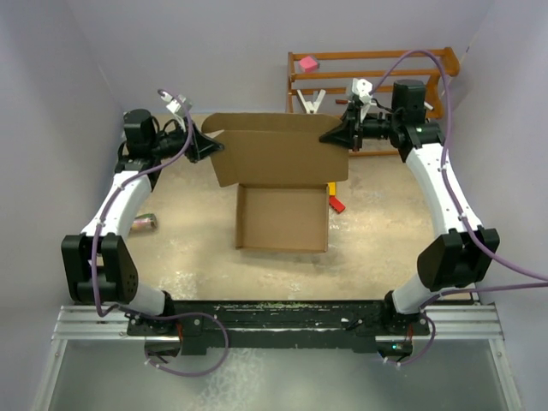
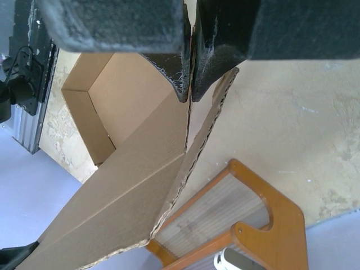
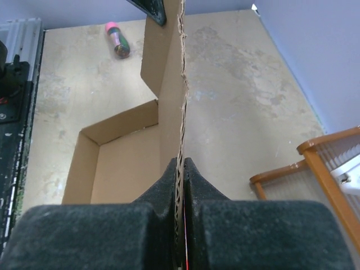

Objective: Fold the paper box

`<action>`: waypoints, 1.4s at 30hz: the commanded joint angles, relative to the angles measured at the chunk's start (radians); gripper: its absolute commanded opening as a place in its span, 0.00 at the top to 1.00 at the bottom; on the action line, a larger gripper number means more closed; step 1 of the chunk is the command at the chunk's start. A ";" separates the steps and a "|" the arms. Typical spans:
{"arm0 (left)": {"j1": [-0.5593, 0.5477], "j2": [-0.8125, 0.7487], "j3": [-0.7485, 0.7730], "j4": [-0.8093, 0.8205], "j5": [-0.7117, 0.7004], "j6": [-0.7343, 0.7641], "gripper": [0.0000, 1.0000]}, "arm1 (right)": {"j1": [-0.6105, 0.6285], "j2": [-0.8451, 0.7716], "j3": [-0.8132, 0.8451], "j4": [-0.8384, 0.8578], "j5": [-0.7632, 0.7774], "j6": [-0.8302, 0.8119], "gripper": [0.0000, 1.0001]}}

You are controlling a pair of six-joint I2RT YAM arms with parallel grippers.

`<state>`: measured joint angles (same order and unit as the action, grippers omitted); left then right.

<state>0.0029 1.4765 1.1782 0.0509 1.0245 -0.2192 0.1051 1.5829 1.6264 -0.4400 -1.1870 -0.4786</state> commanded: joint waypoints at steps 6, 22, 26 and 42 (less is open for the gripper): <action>0.012 -0.040 0.013 0.019 0.024 -0.007 0.95 | 0.019 -0.060 -0.013 0.145 0.042 -0.006 1.00; 0.013 -0.155 -0.132 0.305 0.013 0.030 0.95 | 0.023 -0.104 -0.027 0.037 0.017 -0.006 1.00; 0.012 -0.155 -0.147 0.399 0.005 -0.006 0.95 | 0.024 -0.148 -0.065 0.127 0.013 -0.006 1.00; 0.014 -0.026 -0.006 0.623 0.000 -0.123 0.95 | 0.024 -0.112 0.038 0.111 -0.138 -0.006 1.00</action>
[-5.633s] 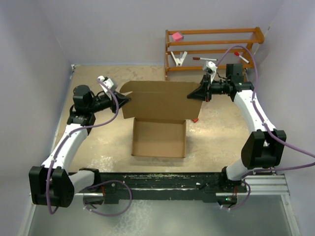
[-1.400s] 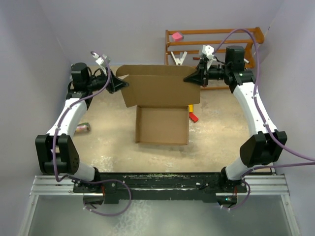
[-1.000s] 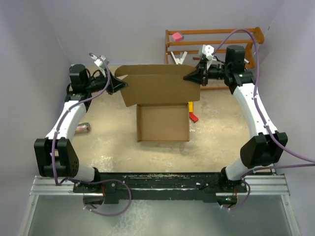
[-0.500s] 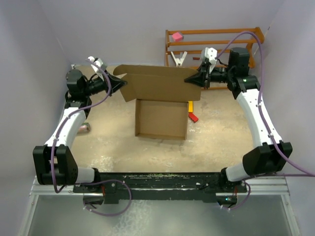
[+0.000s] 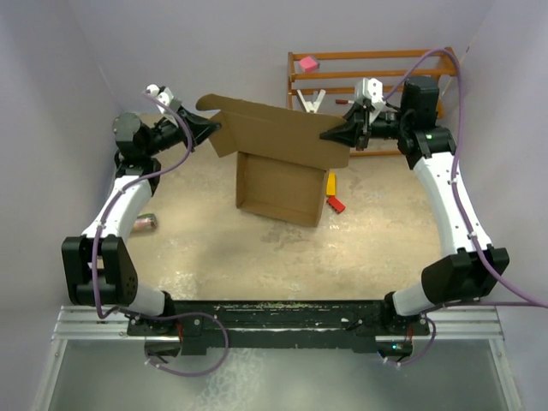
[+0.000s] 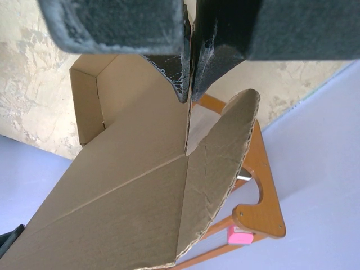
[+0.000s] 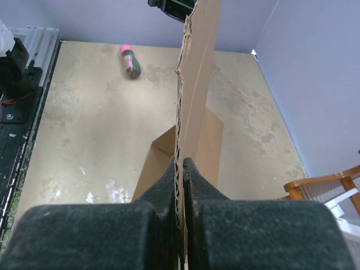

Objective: Fold the paper box

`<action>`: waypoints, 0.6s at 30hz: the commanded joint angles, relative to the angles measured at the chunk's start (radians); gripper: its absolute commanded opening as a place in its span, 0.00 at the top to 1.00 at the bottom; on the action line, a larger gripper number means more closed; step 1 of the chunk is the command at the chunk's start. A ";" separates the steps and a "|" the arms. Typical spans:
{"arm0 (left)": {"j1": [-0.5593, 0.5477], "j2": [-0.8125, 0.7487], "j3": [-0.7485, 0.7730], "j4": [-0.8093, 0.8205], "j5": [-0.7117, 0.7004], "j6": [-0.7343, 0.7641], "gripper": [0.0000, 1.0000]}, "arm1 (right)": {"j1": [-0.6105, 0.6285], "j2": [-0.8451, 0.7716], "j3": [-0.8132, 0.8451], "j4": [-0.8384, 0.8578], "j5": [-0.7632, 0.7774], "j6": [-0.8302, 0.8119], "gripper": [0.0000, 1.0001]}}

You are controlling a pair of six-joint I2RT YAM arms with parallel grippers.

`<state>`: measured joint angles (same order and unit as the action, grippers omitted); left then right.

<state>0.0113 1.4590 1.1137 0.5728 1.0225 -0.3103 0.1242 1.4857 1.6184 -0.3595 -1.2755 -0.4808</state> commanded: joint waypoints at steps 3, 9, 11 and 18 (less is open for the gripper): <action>0.010 -0.024 0.055 0.055 -0.011 0.001 0.95 | 0.003 -0.028 0.029 0.112 -0.036 -0.004 1.00; 0.041 -0.068 -0.005 0.040 -0.033 -0.004 0.95 | 0.000 -0.073 0.004 0.096 0.069 -0.004 1.00; 0.052 -0.089 -0.022 0.038 -0.030 -0.013 0.95 | -0.004 -0.082 0.003 0.083 0.136 -0.004 1.00; 0.063 -0.149 -0.075 0.019 -0.033 -0.020 0.95 | -0.047 -0.092 -0.016 0.097 0.085 -0.004 1.00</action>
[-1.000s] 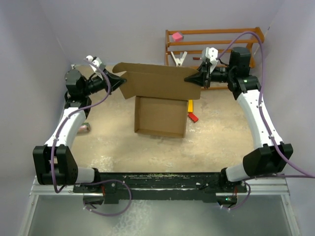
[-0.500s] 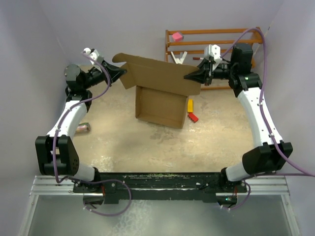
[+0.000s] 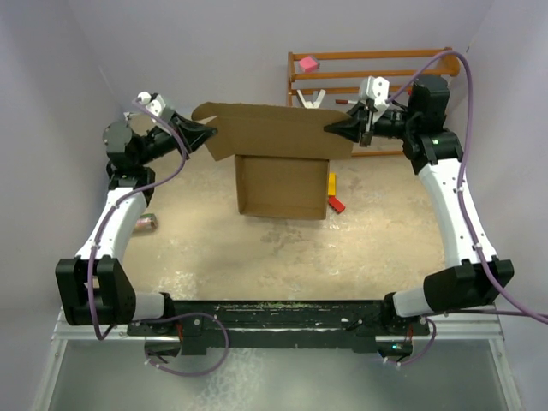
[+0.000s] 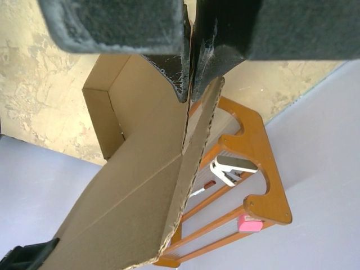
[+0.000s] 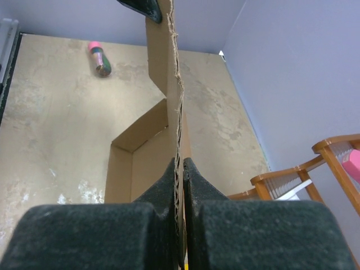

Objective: Fold the paper box

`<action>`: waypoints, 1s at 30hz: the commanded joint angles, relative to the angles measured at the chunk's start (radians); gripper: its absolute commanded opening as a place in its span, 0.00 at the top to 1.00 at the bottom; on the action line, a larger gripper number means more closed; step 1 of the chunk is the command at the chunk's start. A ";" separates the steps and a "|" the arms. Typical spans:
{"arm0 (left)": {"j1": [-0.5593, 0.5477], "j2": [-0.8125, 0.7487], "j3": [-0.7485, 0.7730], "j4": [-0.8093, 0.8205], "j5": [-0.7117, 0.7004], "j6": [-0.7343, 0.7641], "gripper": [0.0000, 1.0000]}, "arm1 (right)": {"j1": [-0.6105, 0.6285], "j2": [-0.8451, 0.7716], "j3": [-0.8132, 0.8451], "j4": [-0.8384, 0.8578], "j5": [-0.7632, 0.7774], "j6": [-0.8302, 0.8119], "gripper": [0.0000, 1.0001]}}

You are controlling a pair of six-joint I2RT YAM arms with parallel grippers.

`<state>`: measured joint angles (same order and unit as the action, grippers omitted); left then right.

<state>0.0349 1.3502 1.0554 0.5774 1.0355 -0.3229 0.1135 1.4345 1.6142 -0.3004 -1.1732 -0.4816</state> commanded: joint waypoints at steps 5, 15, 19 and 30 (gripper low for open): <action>0.039 -0.044 -0.036 0.068 -0.029 -0.067 0.95 | -0.037 -0.061 -0.071 0.101 -0.020 -0.003 1.00; 0.039 -0.063 -0.052 0.056 -0.021 -0.074 0.95 | -0.036 -0.062 -0.128 0.214 -0.131 -0.003 1.00; 0.039 -0.073 -0.056 0.055 -0.020 -0.077 0.95 | -0.037 -0.063 -0.123 0.214 -0.146 -0.003 1.00; 0.039 -0.084 -0.055 0.056 -0.013 -0.085 0.95 | -0.037 -0.069 -0.134 0.243 -0.129 -0.003 1.00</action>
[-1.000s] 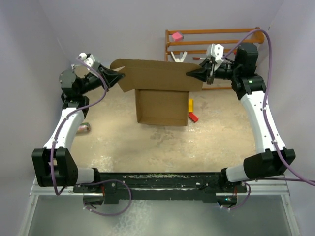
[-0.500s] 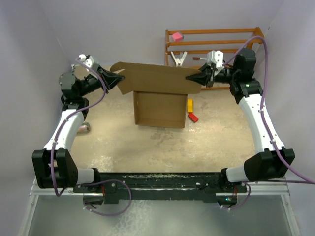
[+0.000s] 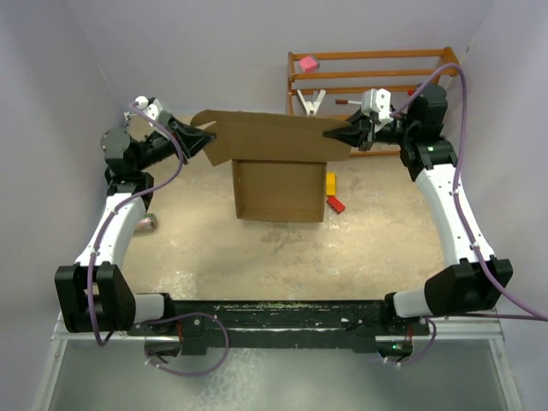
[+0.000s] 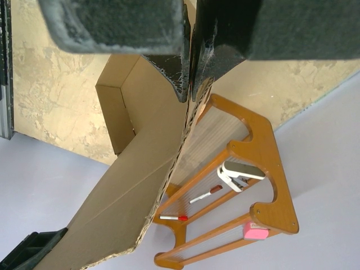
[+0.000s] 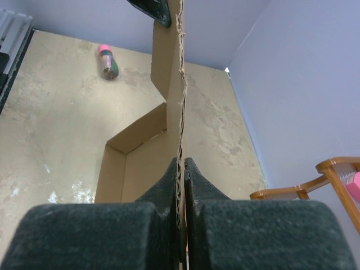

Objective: Fold the paper box

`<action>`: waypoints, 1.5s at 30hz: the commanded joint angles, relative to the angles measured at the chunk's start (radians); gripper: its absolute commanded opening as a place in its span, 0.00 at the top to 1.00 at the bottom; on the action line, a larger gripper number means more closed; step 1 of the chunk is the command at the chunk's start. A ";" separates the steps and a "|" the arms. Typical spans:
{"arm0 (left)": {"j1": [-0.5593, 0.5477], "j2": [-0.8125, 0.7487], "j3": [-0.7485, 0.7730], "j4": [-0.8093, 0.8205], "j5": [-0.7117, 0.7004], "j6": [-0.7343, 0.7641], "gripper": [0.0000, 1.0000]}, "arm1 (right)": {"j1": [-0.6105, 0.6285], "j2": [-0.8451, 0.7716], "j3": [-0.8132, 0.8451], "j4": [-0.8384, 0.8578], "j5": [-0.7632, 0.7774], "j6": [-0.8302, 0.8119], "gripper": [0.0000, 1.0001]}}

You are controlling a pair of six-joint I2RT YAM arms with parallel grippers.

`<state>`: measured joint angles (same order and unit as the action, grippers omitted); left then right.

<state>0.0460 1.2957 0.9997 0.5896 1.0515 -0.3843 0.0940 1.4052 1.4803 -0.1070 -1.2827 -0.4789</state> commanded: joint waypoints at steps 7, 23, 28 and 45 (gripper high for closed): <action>0.028 -0.053 0.016 -0.043 -0.034 0.060 0.95 | -0.017 -0.042 0.029 -0.018 -0.035 -0.006 1.00; 0.028 -0.084 -0.008 0.016 0.009 0.059 0.95 | -0.017 -0.054 0.050 -0.084 -0.042 -0.006 1.00; 0.028 -0.099 -0.011 -0.001 0.005 0.062 0.95 | -0.017 -0.058 0.050 -0.084 -0.026 -0.006 1.00; 0.028 -0.076 0.010 0.095 0.133 0.035 0.95 | -0.017 -0.092 0.055 -0.150 -0.025 -0.006 1.00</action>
<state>0.0536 1.2114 0.9833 0.5564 1.1194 -0.3225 0.0895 1.3499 1.4929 -0.2443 -1.3006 -0.4812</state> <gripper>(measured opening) 0.054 0.004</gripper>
